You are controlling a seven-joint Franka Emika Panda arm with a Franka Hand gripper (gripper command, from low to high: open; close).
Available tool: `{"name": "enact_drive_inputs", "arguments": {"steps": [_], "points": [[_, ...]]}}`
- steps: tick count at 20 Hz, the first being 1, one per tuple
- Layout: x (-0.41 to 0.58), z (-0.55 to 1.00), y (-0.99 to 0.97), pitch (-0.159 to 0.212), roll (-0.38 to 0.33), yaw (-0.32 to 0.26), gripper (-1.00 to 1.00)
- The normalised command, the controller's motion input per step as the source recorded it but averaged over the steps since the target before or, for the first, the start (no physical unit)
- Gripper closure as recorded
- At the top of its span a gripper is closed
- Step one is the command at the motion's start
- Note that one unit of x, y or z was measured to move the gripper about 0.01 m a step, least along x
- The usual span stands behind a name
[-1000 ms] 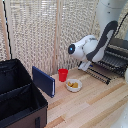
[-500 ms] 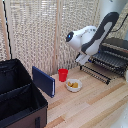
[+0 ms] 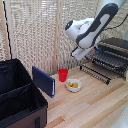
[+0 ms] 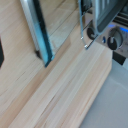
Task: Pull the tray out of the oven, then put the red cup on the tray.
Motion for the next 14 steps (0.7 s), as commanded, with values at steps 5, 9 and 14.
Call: {"name": "enact_drive_inputs", "arguments": {"steps": [5,9,14], "points": [[0.229,0.28,0.39,-0.003,0.25,-0.159,-1.0],[0.161,0.28,0.31,-0.06,0.202,-0.183,-1.0],[0.245,0.14,0.19,-0.099,0.166,-0.178,-1.0]]}}
